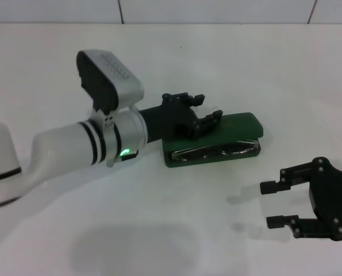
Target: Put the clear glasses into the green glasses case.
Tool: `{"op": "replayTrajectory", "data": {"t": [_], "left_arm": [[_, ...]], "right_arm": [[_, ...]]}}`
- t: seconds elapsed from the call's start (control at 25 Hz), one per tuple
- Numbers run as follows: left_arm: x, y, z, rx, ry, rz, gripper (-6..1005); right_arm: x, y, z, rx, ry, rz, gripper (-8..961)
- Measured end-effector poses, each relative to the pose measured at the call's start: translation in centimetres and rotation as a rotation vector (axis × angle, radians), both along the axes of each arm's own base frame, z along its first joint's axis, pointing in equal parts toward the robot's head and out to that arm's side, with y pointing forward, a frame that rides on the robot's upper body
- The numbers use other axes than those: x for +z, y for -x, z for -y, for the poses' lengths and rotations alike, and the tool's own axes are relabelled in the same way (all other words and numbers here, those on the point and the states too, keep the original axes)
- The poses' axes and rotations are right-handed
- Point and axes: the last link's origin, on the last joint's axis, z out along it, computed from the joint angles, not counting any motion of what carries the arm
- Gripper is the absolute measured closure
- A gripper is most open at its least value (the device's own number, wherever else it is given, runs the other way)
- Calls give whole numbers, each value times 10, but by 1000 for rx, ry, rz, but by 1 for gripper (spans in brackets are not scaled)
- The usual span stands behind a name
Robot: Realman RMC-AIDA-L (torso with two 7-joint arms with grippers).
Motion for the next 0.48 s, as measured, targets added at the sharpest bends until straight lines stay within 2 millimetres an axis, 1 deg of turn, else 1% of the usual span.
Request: {"op": "replayTrajectory", "data": {"t": [0.12,0.32,0.44,0.48], "left_arm": [[-1,7,9,-39,-46,-11,450],[2,9,21,-75,-112,19,450],[16,3,24,-90,-142,135,450],[24,0,26,-103,-154,204,450]], "right_arm": [[0,0,-1,0,-3,1,495],[-1,1,-3,0,-12,4,494],[1,3,-6,-11,-43,-19,493],[1,4,-8,-26,-72,-41,493]]}}
